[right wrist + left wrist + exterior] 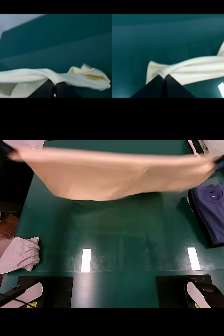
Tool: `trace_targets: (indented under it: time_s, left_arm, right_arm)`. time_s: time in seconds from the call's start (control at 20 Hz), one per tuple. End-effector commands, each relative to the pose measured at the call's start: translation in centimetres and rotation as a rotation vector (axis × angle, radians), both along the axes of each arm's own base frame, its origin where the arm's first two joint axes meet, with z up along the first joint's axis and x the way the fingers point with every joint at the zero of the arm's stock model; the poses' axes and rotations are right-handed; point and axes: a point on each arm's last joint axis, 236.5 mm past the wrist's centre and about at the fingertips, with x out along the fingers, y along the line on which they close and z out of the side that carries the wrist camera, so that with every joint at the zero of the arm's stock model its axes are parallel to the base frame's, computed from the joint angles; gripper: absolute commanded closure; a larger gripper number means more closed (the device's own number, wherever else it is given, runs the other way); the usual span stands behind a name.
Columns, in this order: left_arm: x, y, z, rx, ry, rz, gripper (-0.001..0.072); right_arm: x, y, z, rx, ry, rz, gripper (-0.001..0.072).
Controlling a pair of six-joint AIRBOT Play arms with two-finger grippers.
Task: Fold the shirts.
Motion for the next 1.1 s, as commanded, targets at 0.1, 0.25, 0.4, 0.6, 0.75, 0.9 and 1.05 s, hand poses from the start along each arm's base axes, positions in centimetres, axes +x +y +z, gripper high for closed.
trace_targets:
  time_s: [0.1,0.25,0.4,0.6,0.75,0.9,1.05]
  left_arm:
    - [-12.3,-2.9,17.8,0.08,-0.498,0.021,0.0686]
    - [-17.7,-3.9,21.8,0.064,-0.654,0.041,0.0686]
    - [-20.1,-4.8,23.0,0.06,-0.708,0.03,0.0686]
    - [-15.5,-3.8,17.8,0.049,-0.52,0.022,0.0686]
    - [-8.1,-2.5,7.2,-0.008,-0.164,-0.003,0.0686]
    - [-2.7,-1.5,-5.5,-0.068,0.226,-0.042,0.0686]
    - [0.8,-0.7,-17.0,-0.148,0.528,-0.049,0.0686]
  right_arm:
    - [-8.5,-0.8,16.8,-0.243,-0.393,-0.095,0.07]
    - [-12.8,-0.2,21.6,-0.33,-0.521,-0.149,0.07]
    - [-15.1,0.0,23.4,-0.385,-0.558,-0.199,0.0701]
    - [-11.6,-1.2,19.1,-0.378,-0.348,-0.146,0.0702]
    - [-4.8,-2.1,10.1,-0.235,-0.038,0.015,0.0702]
    - [1.3,-0.5,-3.6,-0.103,0.367,0.198,0.0702]
    - [4.6,1.9,-15.4,-0.011,0.695,0.314,0.0702]
